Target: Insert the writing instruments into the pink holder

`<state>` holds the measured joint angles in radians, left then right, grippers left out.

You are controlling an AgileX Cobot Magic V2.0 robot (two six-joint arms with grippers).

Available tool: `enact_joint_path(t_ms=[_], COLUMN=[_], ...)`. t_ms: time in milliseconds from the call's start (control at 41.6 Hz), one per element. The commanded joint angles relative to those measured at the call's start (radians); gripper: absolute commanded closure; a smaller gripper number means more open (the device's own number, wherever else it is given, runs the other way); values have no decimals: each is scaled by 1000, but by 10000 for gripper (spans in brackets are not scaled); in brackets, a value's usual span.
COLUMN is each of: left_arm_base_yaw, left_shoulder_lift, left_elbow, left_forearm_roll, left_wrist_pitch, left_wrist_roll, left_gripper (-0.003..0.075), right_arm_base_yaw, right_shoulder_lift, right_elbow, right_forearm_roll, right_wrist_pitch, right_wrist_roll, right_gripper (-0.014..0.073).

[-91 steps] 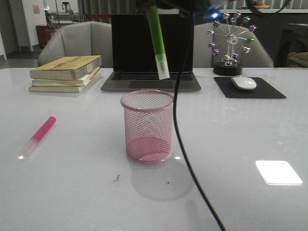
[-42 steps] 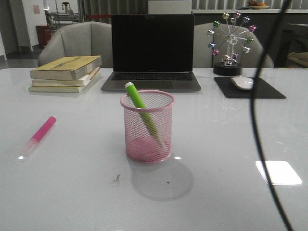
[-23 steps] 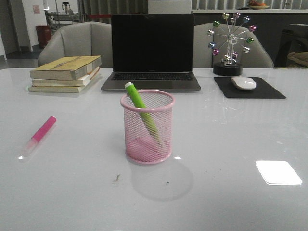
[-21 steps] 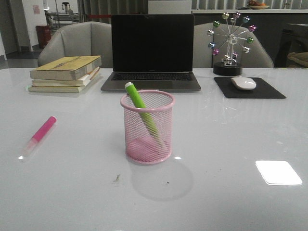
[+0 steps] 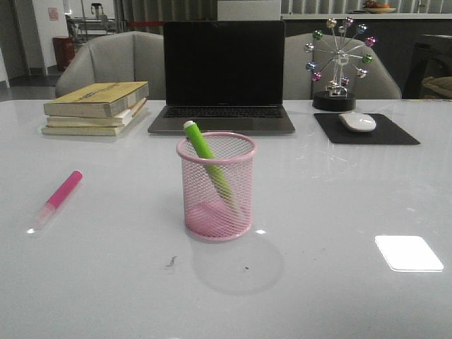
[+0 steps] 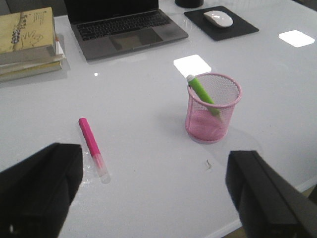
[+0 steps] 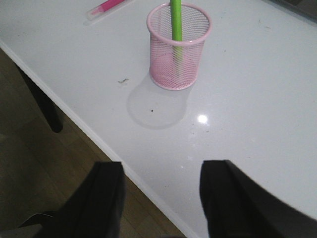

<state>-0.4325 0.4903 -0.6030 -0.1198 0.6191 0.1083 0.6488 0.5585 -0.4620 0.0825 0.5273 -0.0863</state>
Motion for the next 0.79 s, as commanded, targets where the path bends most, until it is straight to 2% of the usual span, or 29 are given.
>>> enact_joint_path(t_ms=[0,288,480,768], left_arm_base_yaw=[-6,15,124,287], left_shoulder_lift=[81,484,759,1056], left_elbow=[-32,-184,-327,-523], left_forearm_roll=[5,44,35,12], left_wrist_pitch=[-78,47,70,61], left_wrist_roll=[-2,-2,-2,-9], left_gripper=[87,87,87,87], right_arm_base_yaw=[-1,-1,-1,-1], right_shoulder_lift=[0,0,0,0], right_elbow=[-28,-28,-28,-28], right_forearm_roll=[-1,-1,-1,-1], right_wrist_pitch=[-68,-68,-65,-64], right_wrist_roll=[-4,-4,-4,-4], right_gripper=[134,134,134,134])
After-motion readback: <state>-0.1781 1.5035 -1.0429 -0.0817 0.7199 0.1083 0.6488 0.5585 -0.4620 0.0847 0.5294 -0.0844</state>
